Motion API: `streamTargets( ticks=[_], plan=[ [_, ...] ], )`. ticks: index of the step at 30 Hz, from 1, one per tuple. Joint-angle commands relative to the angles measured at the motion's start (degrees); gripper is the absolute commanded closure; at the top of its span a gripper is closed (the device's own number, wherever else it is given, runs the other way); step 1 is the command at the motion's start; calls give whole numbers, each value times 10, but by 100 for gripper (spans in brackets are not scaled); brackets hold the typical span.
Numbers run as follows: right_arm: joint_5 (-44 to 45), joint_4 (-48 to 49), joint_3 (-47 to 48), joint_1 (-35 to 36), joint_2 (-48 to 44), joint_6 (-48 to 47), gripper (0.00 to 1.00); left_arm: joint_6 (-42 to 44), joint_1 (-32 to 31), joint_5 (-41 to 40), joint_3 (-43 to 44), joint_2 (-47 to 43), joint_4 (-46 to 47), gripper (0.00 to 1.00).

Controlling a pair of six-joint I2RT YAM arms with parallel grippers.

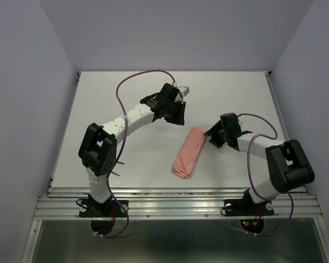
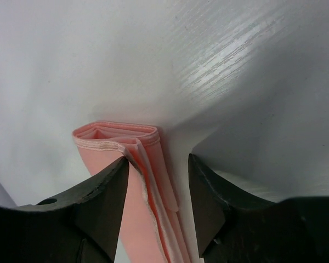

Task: Fold the napkin into a case and place the utensils inside
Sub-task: Fold the 2/3-rectangle-folded napkin at the center of the board.

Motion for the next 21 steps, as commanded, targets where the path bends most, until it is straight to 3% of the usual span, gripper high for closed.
streamTargets(
  ticks=[1,4,11,12,17,21],
  plan=[
    [25,-50,25,-4,-37,-76,46,-10,-40,-59,47,-12,-7,69],
    [34,-61,21,-10,-66,-92,40,-22,-62,-80,60,3,-10,69],
    [-7,-87,-13,-141,-137,-166,39,-45,-122,-138,142,72,-37,63],
    [-30,-93,-12,-163,-134,-185,40,-44,-129,-151,154,91,-48,56],
    [-54,-102,-14,-184,-120,-207,41,-34,-165,-202,243,158,-82,44],
    [-57,-103,-22,-184,-124,-210,41,-25,-186,-233,312,223,-117,43]
  ],
)
